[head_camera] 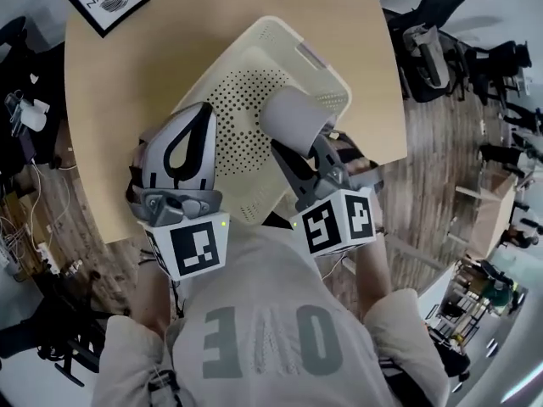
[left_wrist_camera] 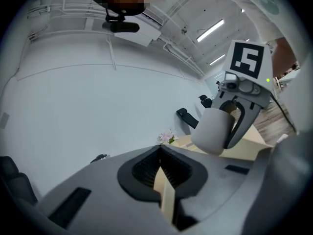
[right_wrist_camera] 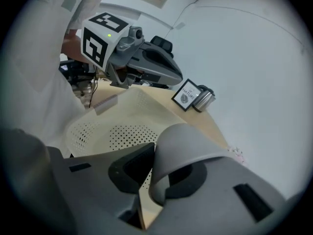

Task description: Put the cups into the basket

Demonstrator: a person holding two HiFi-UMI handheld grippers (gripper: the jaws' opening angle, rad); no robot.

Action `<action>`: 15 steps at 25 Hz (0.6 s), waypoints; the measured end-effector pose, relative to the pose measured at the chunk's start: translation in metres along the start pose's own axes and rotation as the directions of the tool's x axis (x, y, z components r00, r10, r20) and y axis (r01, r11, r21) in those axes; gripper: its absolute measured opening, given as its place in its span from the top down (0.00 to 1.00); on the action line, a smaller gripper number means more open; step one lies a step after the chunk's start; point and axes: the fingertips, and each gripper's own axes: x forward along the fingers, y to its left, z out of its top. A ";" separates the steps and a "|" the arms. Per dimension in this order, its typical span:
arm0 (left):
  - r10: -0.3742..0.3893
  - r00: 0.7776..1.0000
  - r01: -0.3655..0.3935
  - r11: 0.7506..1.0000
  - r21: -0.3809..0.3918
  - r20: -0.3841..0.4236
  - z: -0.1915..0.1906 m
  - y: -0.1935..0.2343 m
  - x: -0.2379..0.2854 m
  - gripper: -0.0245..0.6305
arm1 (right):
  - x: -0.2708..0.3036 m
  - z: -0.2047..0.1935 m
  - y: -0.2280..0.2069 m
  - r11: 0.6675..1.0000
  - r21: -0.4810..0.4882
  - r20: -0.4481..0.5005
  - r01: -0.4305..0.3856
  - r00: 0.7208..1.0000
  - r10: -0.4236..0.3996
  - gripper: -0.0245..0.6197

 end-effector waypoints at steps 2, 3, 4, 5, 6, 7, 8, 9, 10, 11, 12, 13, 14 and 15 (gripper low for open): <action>0.007 1.000 -0.007 1.000 -0.003 0.012 -0.007 -0.002 -0.002 0.95 | 0.011 0.001 0.006 0.996 -0.056 -0.042 -0.064 0.997 0.061 0.88; 0.014 1.000 -0.014 1.000 -0.007 0.018 -0.009 -0.002 -0.003 0.95 | 0.017 0.001 0.010 0.992 -0.079 -0.062 -0.097 0.994 0.092 0.88; 0.022 1.000 -0.022 1.000 -0.015 0.020 -0.012 0.000 -0.004 0.95 | 0.022 0.000 0.014 0.986 -0.105 -0.082 -0.131 0.989 0.123 0.88; 0.029 0.999 -0.028 0.999 -0.029 0.020 -0.014 0.002 -0.004 0.95 | 0.028 -0.003 0.017 0.977 -0.136 -0.104 -0.165 0.983 0.151 0.88; 0.034 0.999 -0.033 0.998 -0.047 0.020 -0.017 0.005 -0.005 0.95 | 0.034 -0.007 0.022 0.965 -0.167 -0.132 -0.200 0.975 0.179 0.88; 0.038 0.999 -0.037 0.997 -0.064 0.021 -0.019 0.009 -0.006 0.95 | 0.040 -0.011 0.026 0.952 -0.193 -0.168 -0.239 0.964 0.208 0.88; 0.044 0.999 -0.043 0.996 -0.075 0.023 -0.020 0.012 -0.006 0.95 | 0.046 -0.017 0.030 0.936 -0.210 -0.209 -0.282 0.948 0.239 0.88; 0.052 0.998 -0.050 0.996 -0.080 0.023 -0.022 0.016 -0.007 0.95 | 0.052 -0.023 0.035 0.919 -0.221 -0.251 -0.327 0.930 0.270 0.88; 0.060 0.998 -0.058 0.995 -0.079 0.022 -0.023 0.018 -0.007 0.95 | 0.057 -0.030 0.038 0.902 -0.227 -0.289 -0.367 0.910 0.297 0.88; 0.068 0.997 -0.067 0.995 -0.077 0.019 -0.025 0.021 -0.007 0.95 | 0.063 -0.036 0.040 0.886 -0.234 -0.322 -0.401 0.892 0.319 0.88; 0.077 0.997 -0.076 0.994 -0.076 0.015 -0.027 0.024 -0.007 0.95 | 0.068 -0.041 0.042 0.870 -0.242 -0.351 -0.430 0.874 0.335 0.88; 0.086 0.996 -0.085 0.993 -0.078 0.009 -0.030 0.027 -0.007 0.95 | 0.073 -0.046 0.044 0.854 -0.248 -0.379 -0.457 0.857 0.349 0.88; 0.095 0.995 -0.094 0.992 -0.083 0.002 -0.032 0.029 -0.007 0.95 | 0.078 -0.051 0.047 0.838 -0.252 -0.404 -0.484 0.840 0.363 0.88; 0.103 0.995 -0.103 0.991 -0.089 -0.005 -0.036 0.032 -0.007 0.95 | 0.084 -0.055 0.049 0.823 -0.252 -0.425 -0.509 0.822 0.379 0.88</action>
